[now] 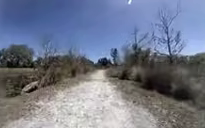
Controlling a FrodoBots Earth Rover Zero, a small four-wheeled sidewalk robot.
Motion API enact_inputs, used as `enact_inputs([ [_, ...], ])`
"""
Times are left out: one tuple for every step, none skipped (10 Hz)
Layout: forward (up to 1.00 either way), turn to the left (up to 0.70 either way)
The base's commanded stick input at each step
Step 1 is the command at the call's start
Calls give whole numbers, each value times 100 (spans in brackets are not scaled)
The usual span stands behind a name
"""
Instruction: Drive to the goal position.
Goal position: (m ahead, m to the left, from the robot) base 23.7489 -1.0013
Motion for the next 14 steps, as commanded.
enact_inputs([
  [70,0],
  [70,0],
  [70,0],
  [70,0],
  [70,0],
  [70,0],
  [70,0],
  [70,0],
  [70,0],
  [70,0],
  [70,0],
  [70,0],
  [70,0],
  [70,0],
])
